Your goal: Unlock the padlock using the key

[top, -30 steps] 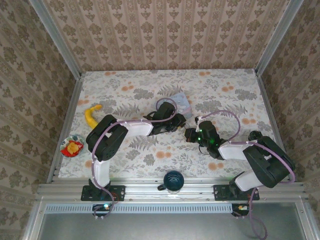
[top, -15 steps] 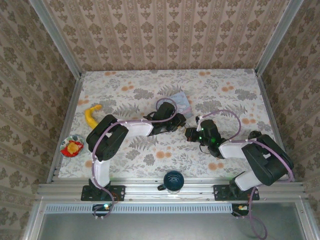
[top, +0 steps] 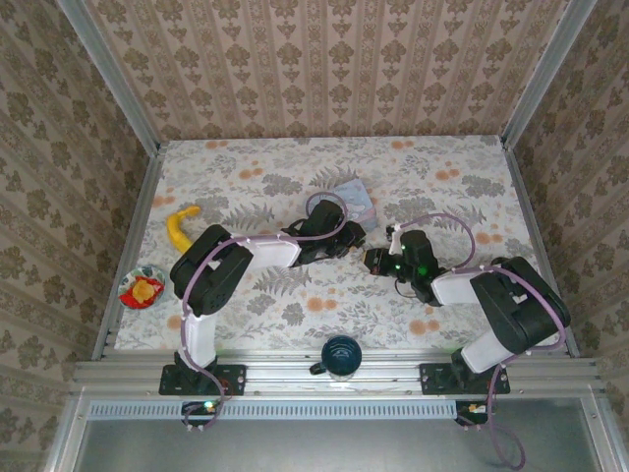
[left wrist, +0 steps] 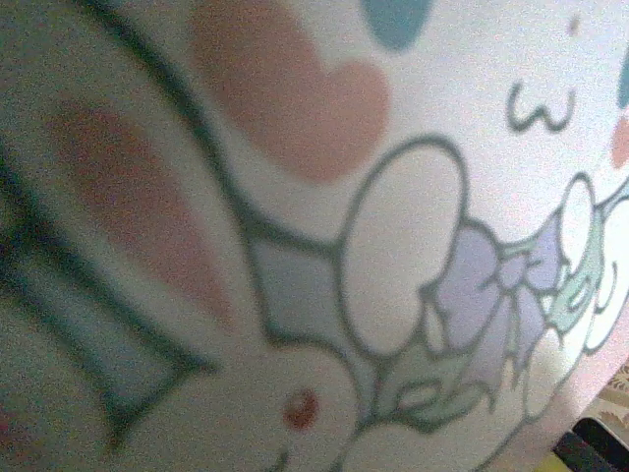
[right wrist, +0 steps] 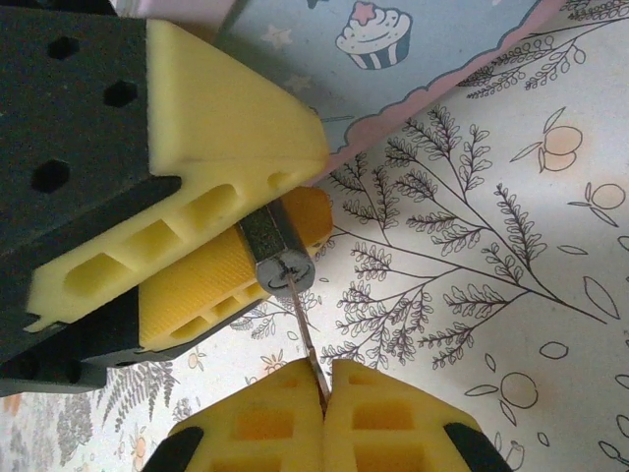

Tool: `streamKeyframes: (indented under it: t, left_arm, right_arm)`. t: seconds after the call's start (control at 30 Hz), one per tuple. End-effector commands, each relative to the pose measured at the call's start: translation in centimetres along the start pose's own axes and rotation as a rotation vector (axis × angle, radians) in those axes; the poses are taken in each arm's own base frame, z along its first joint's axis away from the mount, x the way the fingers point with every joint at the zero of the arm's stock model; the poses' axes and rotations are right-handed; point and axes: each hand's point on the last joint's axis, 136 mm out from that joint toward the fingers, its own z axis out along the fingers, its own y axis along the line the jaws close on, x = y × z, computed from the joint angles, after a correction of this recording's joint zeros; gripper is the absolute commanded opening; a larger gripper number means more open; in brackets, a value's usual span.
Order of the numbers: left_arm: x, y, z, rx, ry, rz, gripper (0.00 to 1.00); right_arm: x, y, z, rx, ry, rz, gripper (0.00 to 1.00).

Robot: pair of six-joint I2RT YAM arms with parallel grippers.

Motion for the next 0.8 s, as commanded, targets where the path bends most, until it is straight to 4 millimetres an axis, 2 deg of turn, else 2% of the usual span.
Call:
streamKeyframes:
  t: [0.0,0.27,0.53,0.77]
  left_arm:
    - [7.5,3.3,0.5,-0.081,0.305,-0.126,0.0]
    - [7.6,3.4,0.3,-0.084,0.306,-0.123,0.0]
    - [7.5,3.3,0.3,-0.079,0.303,-0.123,0.0]
    - [7.5,3.5,0.2,-0.078,0.298,-0.132,0.0]
  right_arm:
    - [-3.9,4.1,0.3,-0.155,-0.078,-0.058,0.0]
    - [-4.5,3.9,0.2,-0.175,-0.015,-0.067,0.0]
    - [-5.0,4.6,0.3,-0.237,0.04,-0.065,0.0]
    - [-5.2,3.8,0.1,-0.191,0.034,-0.066,0.0]
